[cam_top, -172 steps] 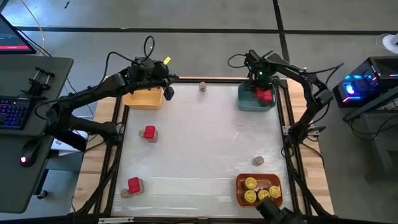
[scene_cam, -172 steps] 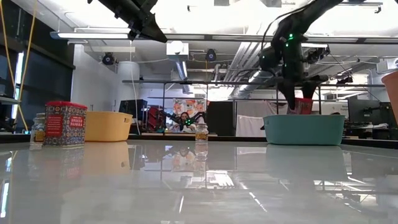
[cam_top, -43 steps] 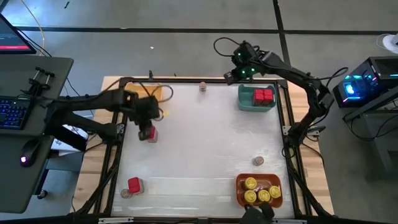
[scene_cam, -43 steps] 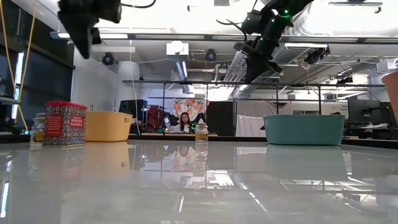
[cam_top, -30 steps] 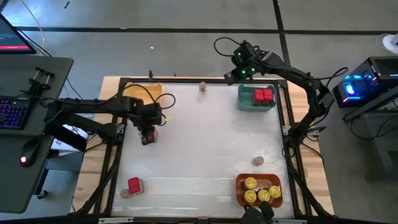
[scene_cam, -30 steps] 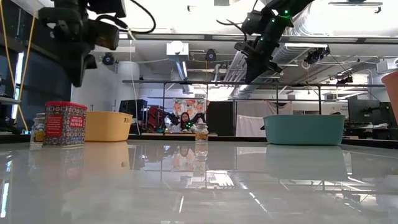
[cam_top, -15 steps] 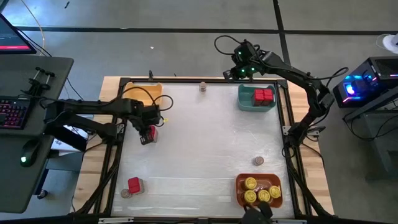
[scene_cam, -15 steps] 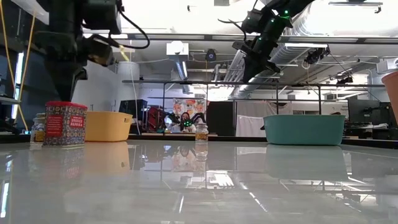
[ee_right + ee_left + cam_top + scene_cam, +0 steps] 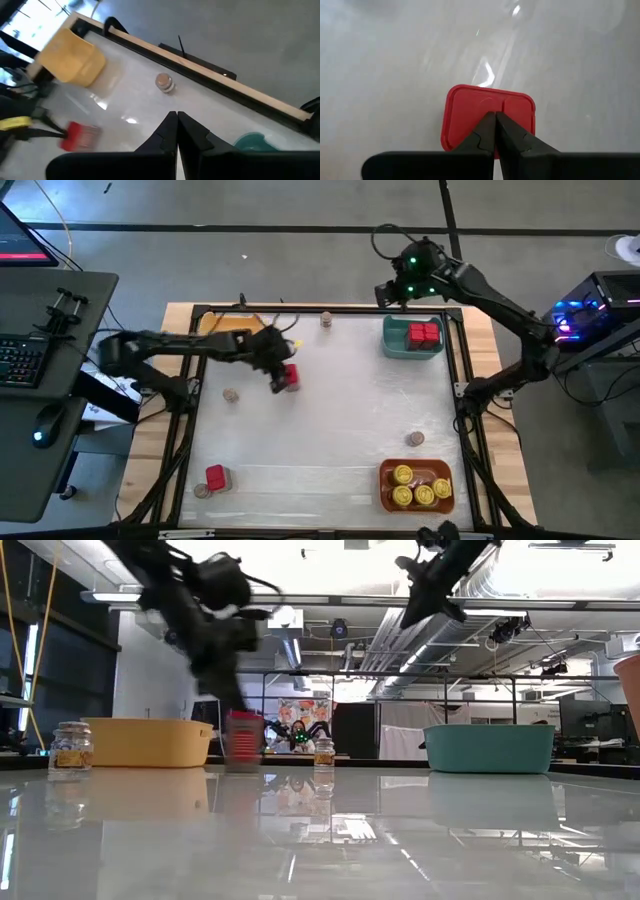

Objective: Sort spices by type
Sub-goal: Put the top red seasoning can into the green bin

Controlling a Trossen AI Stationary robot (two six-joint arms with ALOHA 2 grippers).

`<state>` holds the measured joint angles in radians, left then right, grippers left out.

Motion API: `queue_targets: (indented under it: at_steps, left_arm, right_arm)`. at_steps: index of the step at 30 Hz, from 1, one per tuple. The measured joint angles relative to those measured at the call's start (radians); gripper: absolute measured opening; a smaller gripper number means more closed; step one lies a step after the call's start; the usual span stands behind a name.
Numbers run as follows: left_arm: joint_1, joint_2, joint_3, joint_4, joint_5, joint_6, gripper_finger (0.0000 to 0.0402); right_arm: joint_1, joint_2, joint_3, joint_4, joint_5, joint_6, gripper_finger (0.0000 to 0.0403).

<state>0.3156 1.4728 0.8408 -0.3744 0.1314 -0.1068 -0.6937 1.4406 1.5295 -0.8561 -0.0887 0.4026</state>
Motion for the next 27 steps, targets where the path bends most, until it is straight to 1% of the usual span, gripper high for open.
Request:
queue_targets:
  at_steps: [2,5,9,12,15,18,21,24,27]
  left_arm:
    - [0.001,0.099,0.054,0.058,0.021,0.051,0.0]
    - [0.001,0.238,0.162,0.138,0.025,0.108,0.0]
    - [-0.004,0.393,0.335,0.173,0.021,0.12,0.0]
    - [-0.009,0.481,0.473,0.157,0.021,0.122,0.0]
    - [-0.004,0.518,0.589,0.07,0.017,0.136,0.0]
    - [0.014,0.504,0.656,0.014,0.005,0.199,0.0]
    - [0.054,0.472,0.674,0.048,0.005,0.328,0.0]
    - [0.098,0.496,0.672,0.055,0.02,0.41,0.0]
    - [0.134,0.533,0.667,0.085,0.098,0.423,0.0]
  right_arm:
    - [0.003,-0.021,0.0,-0.002,-0.001,0.017,0.0]
    - [0.013,-0.048,0.0,-0.013,-0.001,0.051,0.0]
    - [0.029,-0.061,0.001,-0.032,0.0,0.09,0.0]
    - [0.046,-0.062,0.001,-0.038,-0.001,0.096,0.0]
    - [0.062,-0.062,0.001,-0.038,0.0,0.096,0.0]
    - [0.069,-0.062,0.001,-0.039,0.003,0.095,0.0]
    - [0.068,-0.062,0.001,-0.038,0.005,0.095,0.0]
    - [0.068,-0.062,0.001,-0.038,0.006,0.093,0.0]
    - [0.068,-0.062,0.001,-0.036,0.006,0.091,0.0]
